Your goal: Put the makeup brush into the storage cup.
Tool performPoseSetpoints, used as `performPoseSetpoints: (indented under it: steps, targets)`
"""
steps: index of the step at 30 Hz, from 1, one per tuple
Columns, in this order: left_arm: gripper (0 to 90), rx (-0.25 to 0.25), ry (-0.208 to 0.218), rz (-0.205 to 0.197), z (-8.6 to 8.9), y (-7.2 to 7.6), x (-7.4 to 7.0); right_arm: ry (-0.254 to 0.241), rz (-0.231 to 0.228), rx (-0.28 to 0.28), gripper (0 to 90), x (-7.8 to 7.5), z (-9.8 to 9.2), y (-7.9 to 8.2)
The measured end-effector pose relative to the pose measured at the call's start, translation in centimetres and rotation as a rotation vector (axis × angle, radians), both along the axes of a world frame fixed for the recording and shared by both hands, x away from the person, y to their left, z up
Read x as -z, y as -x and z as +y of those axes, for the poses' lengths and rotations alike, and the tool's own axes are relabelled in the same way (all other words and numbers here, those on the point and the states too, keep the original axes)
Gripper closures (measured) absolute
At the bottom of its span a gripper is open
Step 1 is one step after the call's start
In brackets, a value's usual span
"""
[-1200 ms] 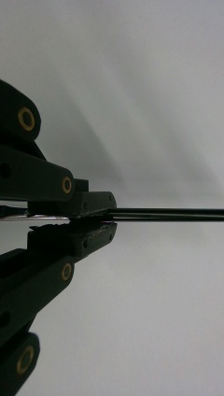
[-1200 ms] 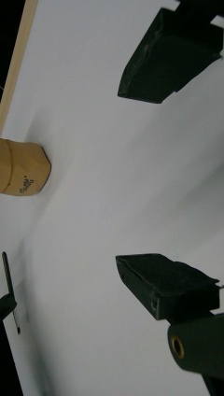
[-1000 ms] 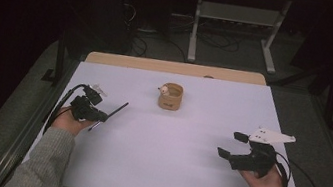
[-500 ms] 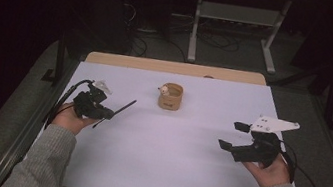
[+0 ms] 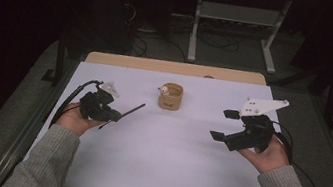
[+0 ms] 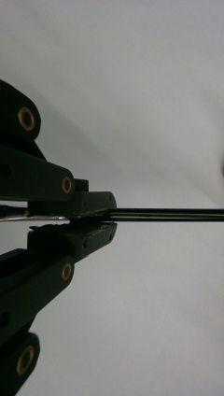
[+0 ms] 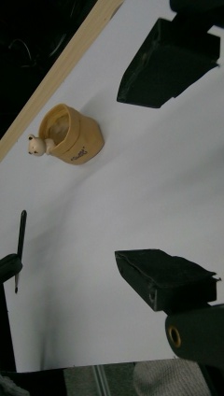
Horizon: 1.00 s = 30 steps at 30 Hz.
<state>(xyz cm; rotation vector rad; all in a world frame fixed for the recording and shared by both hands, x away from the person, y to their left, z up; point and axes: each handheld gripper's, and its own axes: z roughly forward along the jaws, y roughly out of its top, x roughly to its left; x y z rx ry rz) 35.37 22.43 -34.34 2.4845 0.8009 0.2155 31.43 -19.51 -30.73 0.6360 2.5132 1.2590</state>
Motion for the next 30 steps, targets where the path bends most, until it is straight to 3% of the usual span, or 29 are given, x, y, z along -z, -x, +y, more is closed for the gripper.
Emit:
performPoseSetpoints:
  steps: [5, 12, 22, 30]
  targets:
    - [84.1, 0.055, 0.020, 0.004, -1.0, 0.4, -0.9, 0.024, -0.002, -0.043, 19.3, -0.6, 1.2, -0.7]
    - [84.1, 0.110, 0.016, 0.004, -2.6, 0.7, -1.1, 0.030, 0.019, -0.080, 21.0, -0.8, 1.9, -1.4]
    - [84.1, 0.167, -0.003, -0.018, -4.5, 1.1, -2.2, 0.041, 0.034, -0.099, 22.1, -1.2, 1.9, -1.9]
    - [84.1, 0.207, 0.014, -0.026, -5.7, 1.2, -3.3, 0.067, 0.036, -0.118, 23.1, -1.8, 2.4, -2.4]
